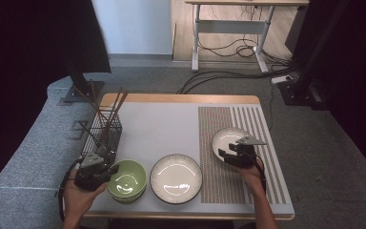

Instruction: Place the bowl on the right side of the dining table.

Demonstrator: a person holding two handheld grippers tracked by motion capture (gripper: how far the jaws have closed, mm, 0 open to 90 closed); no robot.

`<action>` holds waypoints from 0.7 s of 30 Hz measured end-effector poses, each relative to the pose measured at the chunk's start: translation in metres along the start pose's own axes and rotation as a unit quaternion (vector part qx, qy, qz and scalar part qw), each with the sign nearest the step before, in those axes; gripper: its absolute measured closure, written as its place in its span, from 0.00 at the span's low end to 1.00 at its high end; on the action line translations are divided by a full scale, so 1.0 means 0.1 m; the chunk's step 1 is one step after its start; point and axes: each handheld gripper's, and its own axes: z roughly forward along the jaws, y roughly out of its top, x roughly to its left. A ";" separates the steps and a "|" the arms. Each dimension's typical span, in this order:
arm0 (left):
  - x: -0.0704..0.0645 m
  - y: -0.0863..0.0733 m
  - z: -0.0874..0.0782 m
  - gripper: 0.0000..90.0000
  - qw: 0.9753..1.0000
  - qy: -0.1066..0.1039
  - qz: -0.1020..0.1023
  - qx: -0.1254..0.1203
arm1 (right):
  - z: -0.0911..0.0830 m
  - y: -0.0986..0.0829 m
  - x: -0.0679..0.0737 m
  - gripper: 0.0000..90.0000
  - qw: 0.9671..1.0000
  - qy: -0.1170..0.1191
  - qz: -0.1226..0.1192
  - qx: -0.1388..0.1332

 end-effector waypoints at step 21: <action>0.01 0.01 -0.07 0.92 0.999 0.003 -0.007 -0.036 | -0.02 0.01 0.00 0.47 1.000 -0.002 0.002 -0.006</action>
